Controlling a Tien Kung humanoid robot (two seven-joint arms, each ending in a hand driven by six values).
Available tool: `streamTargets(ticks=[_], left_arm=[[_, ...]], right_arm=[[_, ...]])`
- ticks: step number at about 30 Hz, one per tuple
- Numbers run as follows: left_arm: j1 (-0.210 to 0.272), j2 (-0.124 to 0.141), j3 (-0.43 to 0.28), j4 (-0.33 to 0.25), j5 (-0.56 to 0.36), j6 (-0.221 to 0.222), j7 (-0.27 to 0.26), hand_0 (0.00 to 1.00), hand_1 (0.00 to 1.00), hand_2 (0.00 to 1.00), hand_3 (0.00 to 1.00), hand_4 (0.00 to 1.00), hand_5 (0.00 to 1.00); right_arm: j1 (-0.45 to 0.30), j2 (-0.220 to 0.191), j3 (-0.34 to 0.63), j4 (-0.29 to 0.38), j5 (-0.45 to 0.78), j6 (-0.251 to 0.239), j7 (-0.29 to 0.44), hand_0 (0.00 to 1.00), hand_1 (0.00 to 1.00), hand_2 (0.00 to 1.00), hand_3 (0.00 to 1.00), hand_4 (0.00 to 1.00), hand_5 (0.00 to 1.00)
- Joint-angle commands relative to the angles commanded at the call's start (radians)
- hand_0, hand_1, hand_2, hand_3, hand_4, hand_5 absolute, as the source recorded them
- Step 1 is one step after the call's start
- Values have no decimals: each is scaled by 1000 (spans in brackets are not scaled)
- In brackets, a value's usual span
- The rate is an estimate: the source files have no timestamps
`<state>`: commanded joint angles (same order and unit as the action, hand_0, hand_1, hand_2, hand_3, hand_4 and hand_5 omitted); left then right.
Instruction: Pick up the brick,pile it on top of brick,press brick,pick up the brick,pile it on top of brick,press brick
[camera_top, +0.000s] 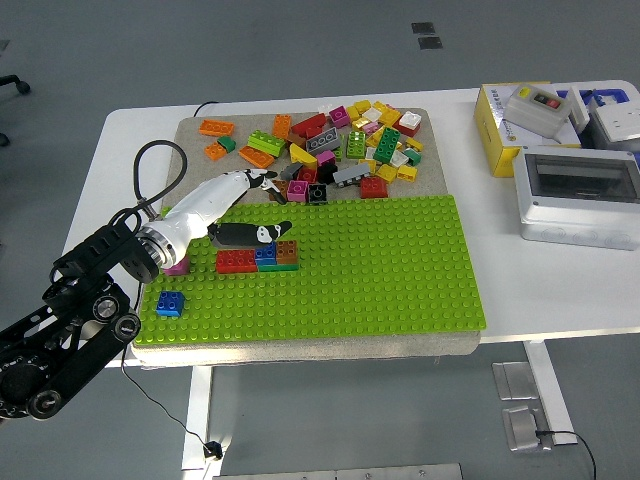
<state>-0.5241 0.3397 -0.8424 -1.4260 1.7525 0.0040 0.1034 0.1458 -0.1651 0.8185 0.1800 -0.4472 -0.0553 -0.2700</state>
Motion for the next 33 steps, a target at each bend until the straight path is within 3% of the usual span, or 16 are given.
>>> streamTargets(ticks=[7,16,22,27,30,31,33], left_arm=[[-20,16,-6,11,2,27,-43,998,875,847,714,669,358],[-37,49,-4,10,8,37,-57,992,864,838,741,690,379],[17,66,-66,12,7,54,-75,987,859,833,744,679,370],[101,94,-151,20,10,74,-95,983,855,829,748,657,345],[130,115,-164,40,20,83,-99,983,855,829,748,657,345],[135,124,-158,51,29,88,-99,998,898,881,759,537,183],[136,141,-133,76,60,98,-92,998,898,881,759,537,183]], right_arm=[[-5,6,22,0,1,-5,3,701,643,639,802,658,998],[-9,11,47,0,-17,-8,2,702,646,639,804,659,998],[-8,12,57,0,-57,-8,-14,702,644,638,802,659,998],[-6,13,83,0,-116,-5,-37,703,645,639,804,658,998],[-4,13,99,0,-144,-4,-48,703,645,639,804,658,998],[-3,14,106,0,-156,-4,-52,703,646,641,804,658,998],[0,14,123,0,-185,-2,-62,703,646,641,804,658,998]])
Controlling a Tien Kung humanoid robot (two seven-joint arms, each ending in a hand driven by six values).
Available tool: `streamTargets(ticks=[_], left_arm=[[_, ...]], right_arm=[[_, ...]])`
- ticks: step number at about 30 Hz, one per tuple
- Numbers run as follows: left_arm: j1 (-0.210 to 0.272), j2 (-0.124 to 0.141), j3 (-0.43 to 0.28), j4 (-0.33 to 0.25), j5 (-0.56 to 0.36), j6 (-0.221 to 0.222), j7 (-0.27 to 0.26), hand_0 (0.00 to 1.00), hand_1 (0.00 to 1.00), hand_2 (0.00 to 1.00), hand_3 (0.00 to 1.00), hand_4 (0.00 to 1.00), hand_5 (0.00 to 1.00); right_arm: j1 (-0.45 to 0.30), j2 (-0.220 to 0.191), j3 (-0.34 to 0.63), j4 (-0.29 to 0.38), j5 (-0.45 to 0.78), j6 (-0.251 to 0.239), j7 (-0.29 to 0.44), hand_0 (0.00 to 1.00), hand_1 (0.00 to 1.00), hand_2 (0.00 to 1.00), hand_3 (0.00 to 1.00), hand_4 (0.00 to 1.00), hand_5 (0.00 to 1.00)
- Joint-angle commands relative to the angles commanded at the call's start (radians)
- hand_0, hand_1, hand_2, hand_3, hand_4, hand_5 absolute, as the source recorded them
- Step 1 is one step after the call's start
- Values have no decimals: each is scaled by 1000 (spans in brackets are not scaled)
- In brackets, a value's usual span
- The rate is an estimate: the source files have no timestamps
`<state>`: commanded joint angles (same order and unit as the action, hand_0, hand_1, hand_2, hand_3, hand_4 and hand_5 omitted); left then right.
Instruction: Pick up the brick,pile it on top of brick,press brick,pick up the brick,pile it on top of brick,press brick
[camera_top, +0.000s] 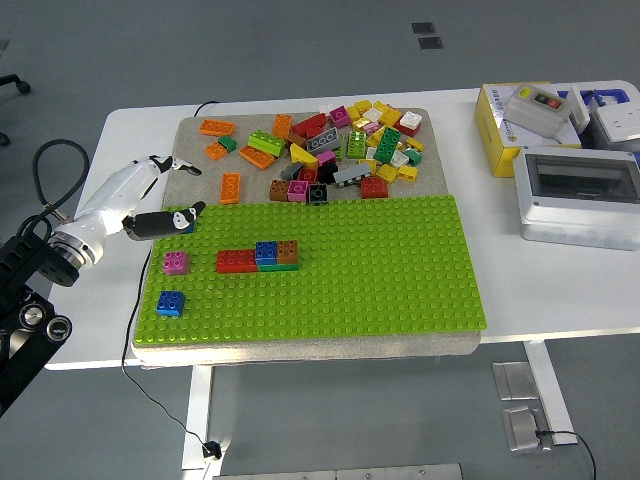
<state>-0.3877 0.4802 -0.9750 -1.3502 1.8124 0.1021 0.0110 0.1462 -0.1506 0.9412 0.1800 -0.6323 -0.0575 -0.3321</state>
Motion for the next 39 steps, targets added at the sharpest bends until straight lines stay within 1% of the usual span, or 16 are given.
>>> streamTargets(ticks=[3,4,6,9,10,14,21,29,34,35,39], left_arm=[[-7,12,37,33,46,17,10,998,898,881,759,537,183],[-11,12,48,48,64,29,12,997,909,893,765,517,156],[-18,8,65,80,96,52,17,997,909,893,765,517,156],[-20,-3,71,120,136,80,25,997,909,893,765,517,156],[-18,-6,70,127,144,87,26,994,908,896,769,492,130],[-5,-10,63,137,160,98,28,994,908,896,769,492,130],[17,-3,70,153,160,90,30,993,907,897,768,488,125],[42,17,64,129,154,65,33,993,908,898,767,483,113],[52,21,47,97,154,42,48,993,908,898,767,483,113],[53,20,43,89,153,30,56,996,910,901,772,503,114],[56,16,29,71,140,-6,77,996,910,901,772,503,114]], right_arm=[[4,2,18,0,-31,2,-11,703,646,641,804,658,998],[5,3,24,0,-41,2,-15,707,647,642,809,657,998],[8,5,35,0,-61,3,-22,707,647,642,809,657,998],[12,9,47,0,-87,5,-33,707,647,642,809,657,998],[12,10,48,0,-92,5,-35,707,648,646,810,653,998],[11,15,52,0,-104,6,-42,707,648,646,810,653,998],[8,20,56,0,-121,5,-46,709,648,647,813,654,998],[5,23,56,0,-136,9,-50,711,650,651,814,652,998],[5,22,55,0,-136,11,-50,711,650,651,814,652,998],[6,21,55,0,-135,12,-50,713,648,649,810,653,998],[8,19,52,0,-132,14,-48,713,648,649,810,653,998]])
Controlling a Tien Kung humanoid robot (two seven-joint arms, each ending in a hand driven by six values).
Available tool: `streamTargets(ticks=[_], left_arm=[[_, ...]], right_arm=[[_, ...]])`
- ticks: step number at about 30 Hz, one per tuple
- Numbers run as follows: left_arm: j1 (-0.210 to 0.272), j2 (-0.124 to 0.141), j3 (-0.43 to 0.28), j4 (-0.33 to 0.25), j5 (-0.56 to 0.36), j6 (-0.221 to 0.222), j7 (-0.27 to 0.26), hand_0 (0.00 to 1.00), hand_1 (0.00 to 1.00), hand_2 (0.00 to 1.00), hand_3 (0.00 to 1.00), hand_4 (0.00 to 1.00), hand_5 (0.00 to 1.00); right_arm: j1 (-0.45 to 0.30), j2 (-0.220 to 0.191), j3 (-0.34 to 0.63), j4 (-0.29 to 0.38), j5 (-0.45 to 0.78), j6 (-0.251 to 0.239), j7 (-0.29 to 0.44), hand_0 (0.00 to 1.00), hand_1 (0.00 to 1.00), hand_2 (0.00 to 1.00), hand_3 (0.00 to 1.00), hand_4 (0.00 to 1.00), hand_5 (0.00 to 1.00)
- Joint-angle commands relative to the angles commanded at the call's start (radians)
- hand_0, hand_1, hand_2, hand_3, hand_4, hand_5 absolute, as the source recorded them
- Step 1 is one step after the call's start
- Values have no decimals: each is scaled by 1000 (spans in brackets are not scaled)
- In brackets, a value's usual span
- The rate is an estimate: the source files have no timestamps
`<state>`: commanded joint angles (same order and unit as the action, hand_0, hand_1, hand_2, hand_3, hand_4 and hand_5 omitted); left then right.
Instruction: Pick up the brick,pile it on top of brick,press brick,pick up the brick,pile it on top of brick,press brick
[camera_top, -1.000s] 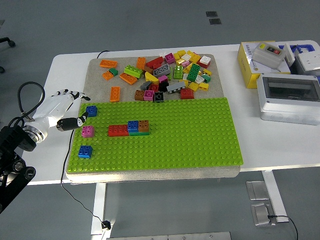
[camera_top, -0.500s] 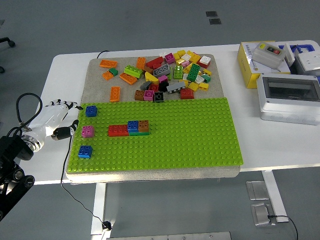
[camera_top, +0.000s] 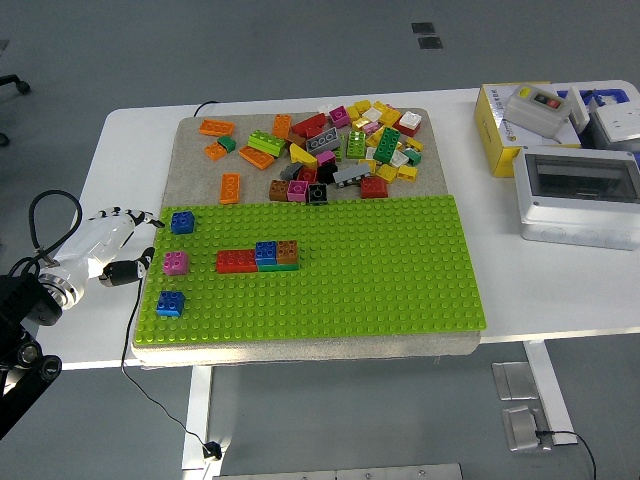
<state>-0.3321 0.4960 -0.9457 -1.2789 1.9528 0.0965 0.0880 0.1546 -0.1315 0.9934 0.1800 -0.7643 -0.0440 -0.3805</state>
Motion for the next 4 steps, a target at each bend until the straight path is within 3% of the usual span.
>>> streamTargets(ticks=[1,4], left_arm=[[-1,-2,-4,-4,-5,-8,3,998,921,913,774,701,270],[-15,-8,-17,-2,-18,-23,3,998,921,913,774,701,270]], right_arm=[[1,-1,-2,0,2,0,1,712,648,647,810,653,998],[2,-3,-7,0,11,1,4,712,648,647,810,653,998]])
